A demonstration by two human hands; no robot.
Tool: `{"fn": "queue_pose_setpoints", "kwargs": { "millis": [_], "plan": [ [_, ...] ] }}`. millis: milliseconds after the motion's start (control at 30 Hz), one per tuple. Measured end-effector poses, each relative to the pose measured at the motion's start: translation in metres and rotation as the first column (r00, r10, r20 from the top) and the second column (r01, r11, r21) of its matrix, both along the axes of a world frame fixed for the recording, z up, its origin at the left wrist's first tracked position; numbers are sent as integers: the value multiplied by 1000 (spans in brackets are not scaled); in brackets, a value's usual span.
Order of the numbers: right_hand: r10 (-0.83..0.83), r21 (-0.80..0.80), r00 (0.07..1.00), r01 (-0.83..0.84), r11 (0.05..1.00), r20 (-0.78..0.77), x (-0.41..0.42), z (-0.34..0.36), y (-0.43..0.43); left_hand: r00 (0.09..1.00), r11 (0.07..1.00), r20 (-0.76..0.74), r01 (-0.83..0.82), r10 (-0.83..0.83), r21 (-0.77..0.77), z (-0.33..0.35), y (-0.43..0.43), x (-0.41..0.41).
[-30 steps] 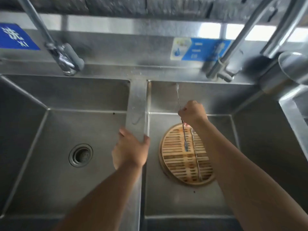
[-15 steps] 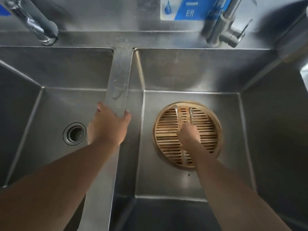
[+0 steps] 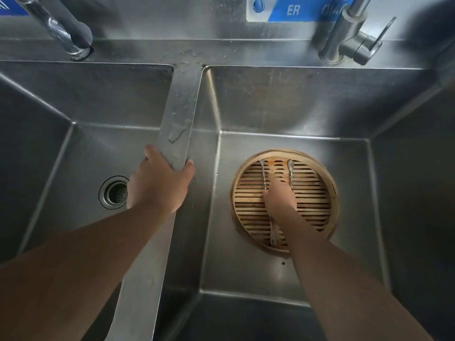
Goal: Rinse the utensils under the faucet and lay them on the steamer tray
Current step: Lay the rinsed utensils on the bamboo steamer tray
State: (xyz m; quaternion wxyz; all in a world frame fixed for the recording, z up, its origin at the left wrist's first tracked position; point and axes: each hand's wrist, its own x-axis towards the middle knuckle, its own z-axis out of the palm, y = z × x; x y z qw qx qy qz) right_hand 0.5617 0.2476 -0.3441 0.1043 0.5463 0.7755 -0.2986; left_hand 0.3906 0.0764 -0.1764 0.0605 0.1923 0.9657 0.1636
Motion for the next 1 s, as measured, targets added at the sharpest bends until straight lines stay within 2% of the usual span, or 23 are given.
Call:
{"fn": "queue_pose_setpoints", "kwargs": {
  "millis": [200,400,767,1000],
  "plan": [
    [-8,-49,1000,7,999,-15,1,-5,-4,1000,1000,17,1,-1,-9,2,-1,1],
    [130,-52,988,-127,991,81,8,-3,-3,999,1000,42,1,-1,-10,8,0,3],
    [293,-20,944,-294,956,154,3,1,-5,998,1000,60,3,-2,-7,12,0,4],
    [291,-49,948,-287,957,127,4,-1,-11,998,1000,65,11,-10,-6,14,1,5]
  ]
}}
